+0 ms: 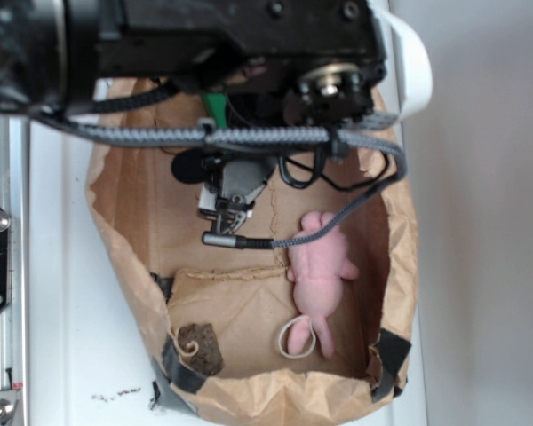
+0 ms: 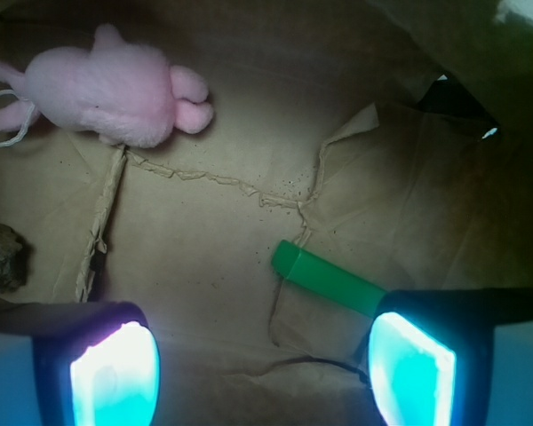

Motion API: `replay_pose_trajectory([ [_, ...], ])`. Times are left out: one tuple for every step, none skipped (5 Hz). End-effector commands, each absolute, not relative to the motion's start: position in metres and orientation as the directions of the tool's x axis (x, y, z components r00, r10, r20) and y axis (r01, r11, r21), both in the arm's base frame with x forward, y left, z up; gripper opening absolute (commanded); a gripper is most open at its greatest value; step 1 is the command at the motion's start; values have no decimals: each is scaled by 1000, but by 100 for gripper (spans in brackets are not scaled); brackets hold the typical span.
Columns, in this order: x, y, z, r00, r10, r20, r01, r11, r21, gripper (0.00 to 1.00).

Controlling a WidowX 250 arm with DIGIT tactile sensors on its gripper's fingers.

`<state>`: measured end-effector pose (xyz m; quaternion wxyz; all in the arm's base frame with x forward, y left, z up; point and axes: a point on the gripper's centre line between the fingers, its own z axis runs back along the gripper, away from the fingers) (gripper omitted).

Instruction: Grab the green block.

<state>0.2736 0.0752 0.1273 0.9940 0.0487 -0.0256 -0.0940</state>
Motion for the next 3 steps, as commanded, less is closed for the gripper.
replay_pose_trajectory([
  [279,84,145,980,-171,96,159,979,129,100],
  [269,81,131,901,-406,152,390,912,124,100],
  [274,90,122,769,-612,187,594,791,148,100],
])
